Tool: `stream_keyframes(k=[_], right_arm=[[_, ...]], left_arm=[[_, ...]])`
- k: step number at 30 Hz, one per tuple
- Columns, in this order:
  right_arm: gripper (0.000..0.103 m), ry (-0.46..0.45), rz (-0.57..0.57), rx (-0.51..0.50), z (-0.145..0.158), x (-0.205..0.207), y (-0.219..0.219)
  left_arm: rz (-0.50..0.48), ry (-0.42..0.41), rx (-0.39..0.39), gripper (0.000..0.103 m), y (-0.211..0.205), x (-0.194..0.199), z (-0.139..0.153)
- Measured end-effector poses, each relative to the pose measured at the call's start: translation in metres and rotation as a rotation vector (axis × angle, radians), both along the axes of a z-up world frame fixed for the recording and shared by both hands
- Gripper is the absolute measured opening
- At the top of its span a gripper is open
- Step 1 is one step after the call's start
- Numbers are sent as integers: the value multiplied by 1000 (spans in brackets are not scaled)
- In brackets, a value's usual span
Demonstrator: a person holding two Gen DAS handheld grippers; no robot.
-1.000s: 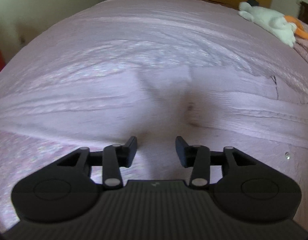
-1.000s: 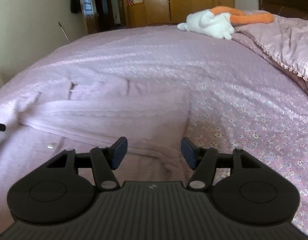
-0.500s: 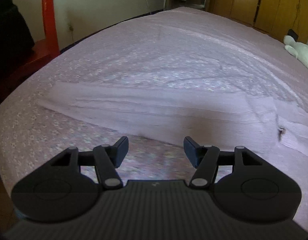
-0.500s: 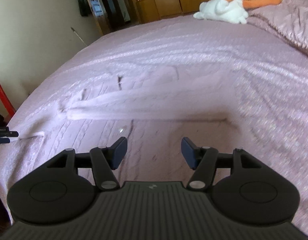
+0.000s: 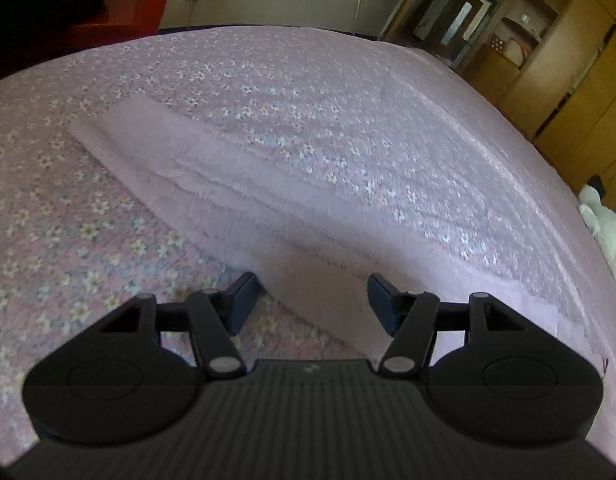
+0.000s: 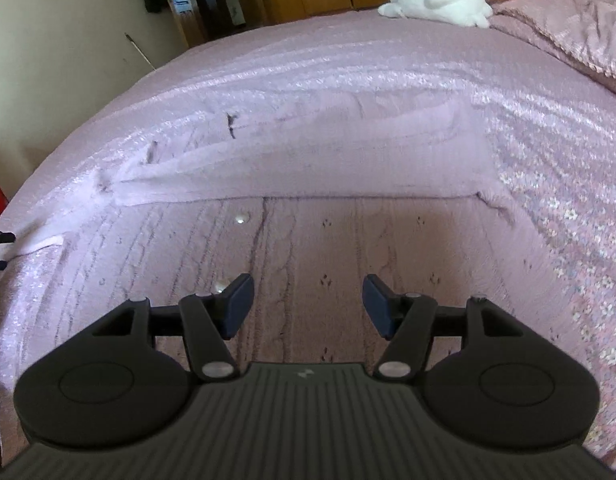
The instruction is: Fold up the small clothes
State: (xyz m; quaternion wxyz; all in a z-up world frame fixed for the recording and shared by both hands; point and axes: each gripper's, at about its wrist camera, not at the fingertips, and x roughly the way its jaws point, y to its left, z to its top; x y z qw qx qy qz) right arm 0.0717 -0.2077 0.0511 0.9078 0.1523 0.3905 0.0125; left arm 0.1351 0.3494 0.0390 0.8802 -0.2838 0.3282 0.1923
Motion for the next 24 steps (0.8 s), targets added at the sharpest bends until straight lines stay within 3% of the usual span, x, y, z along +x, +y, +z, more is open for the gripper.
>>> stream_keyframes(k=[8,11,20,21,22,23,24], right_arm=[[69,17,-25,15,-13,3,-4],[83,18,-9,31,-14,5,-4],[89,17,-5,40,-17,8,0],[89,17,-4,43,-16,8,-1],[89,17,-5,50,-16,7,-2],[89,17,-6,59,-15,7,-3],[89,18,-9,70,-15,7,-5]], left_arm=[[20,-6,42,72,1,24,-4],[11,3,75,72,-2,31,-5],[15,40,117,71,-4,46,-4],[16,35,113,68,-4,46,-3],[15,27,113,50,-3,45,-2],[16,21,110,19,-2,43,-1],[16,16,92,9,0,42,0]])
